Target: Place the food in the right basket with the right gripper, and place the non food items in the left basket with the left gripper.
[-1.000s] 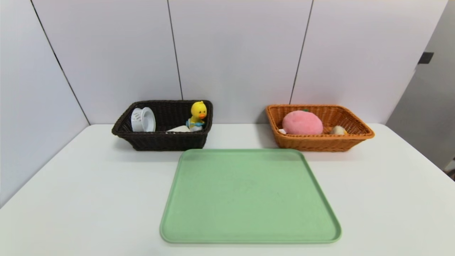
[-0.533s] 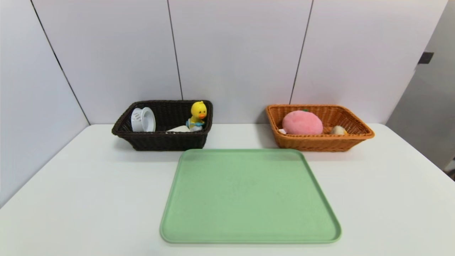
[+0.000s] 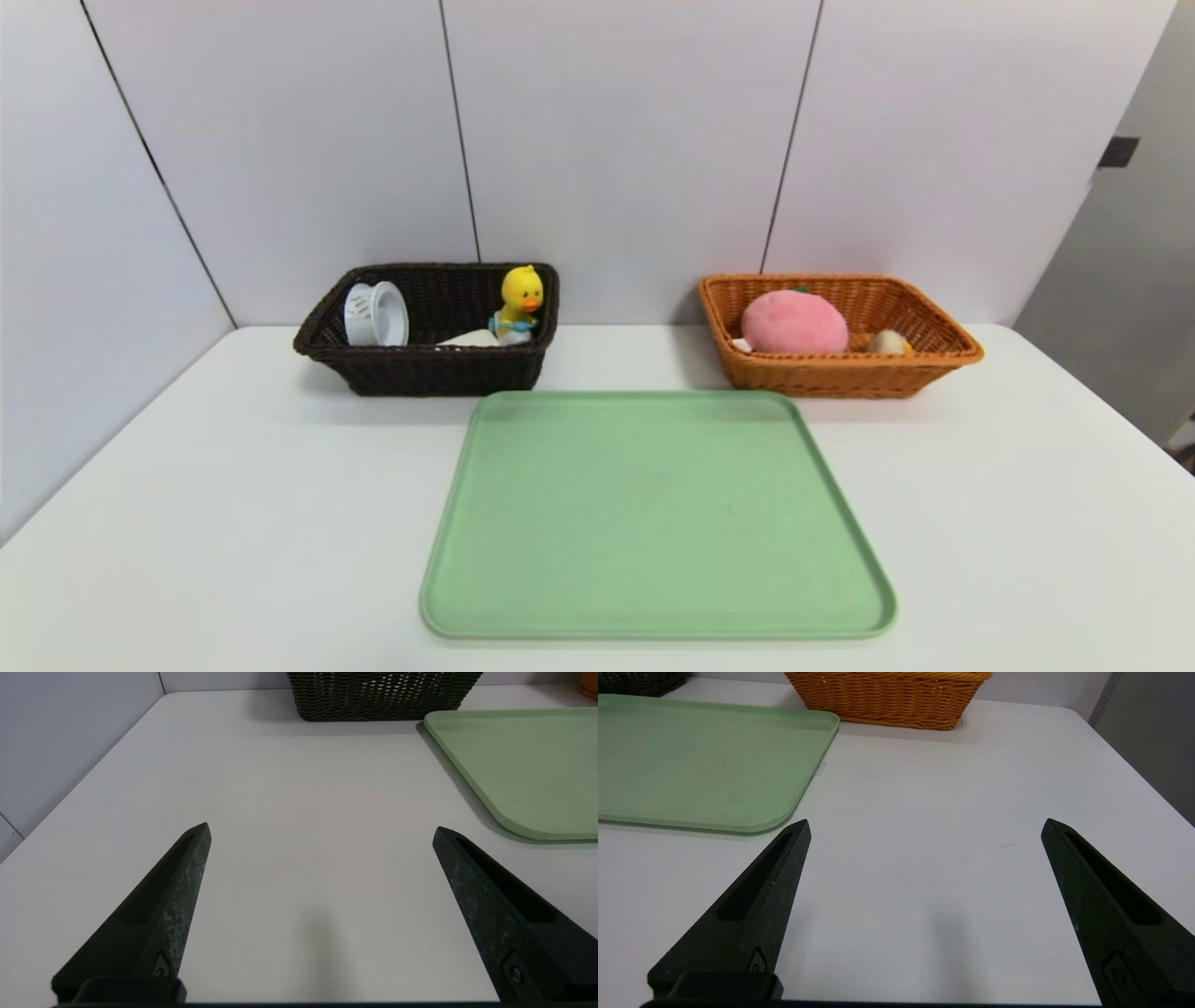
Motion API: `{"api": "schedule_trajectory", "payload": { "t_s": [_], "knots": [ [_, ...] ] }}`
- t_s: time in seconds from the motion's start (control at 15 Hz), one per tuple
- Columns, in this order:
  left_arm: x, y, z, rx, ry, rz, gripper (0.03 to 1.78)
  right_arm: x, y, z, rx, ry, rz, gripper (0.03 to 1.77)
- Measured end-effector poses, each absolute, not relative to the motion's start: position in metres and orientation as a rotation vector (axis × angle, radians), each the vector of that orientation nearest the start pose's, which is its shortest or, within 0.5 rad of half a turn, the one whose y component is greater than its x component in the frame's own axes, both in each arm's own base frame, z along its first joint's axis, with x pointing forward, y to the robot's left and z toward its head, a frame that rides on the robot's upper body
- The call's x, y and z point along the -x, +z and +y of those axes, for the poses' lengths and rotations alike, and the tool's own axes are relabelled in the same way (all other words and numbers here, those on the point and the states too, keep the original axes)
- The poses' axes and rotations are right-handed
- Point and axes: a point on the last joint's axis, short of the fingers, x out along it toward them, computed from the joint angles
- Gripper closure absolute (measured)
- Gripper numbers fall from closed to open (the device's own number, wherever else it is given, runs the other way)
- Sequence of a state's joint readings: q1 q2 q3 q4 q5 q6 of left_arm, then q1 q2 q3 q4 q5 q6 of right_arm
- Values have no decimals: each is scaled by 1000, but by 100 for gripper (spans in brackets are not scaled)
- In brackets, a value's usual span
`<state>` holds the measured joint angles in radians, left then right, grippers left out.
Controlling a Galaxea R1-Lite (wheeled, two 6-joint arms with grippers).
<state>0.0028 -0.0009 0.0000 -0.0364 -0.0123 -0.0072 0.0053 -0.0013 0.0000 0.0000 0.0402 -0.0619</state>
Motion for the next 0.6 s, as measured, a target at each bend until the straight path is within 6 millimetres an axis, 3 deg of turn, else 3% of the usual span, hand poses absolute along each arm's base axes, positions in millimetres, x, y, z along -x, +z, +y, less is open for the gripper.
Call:
{"api": "schedule_trajectory", "payload": {
  "t_s": [0.6],
  "knots": [
    [23,79,0,7,-9,-37,12,23,75,0,26,28,-1,9]
  ]
}}
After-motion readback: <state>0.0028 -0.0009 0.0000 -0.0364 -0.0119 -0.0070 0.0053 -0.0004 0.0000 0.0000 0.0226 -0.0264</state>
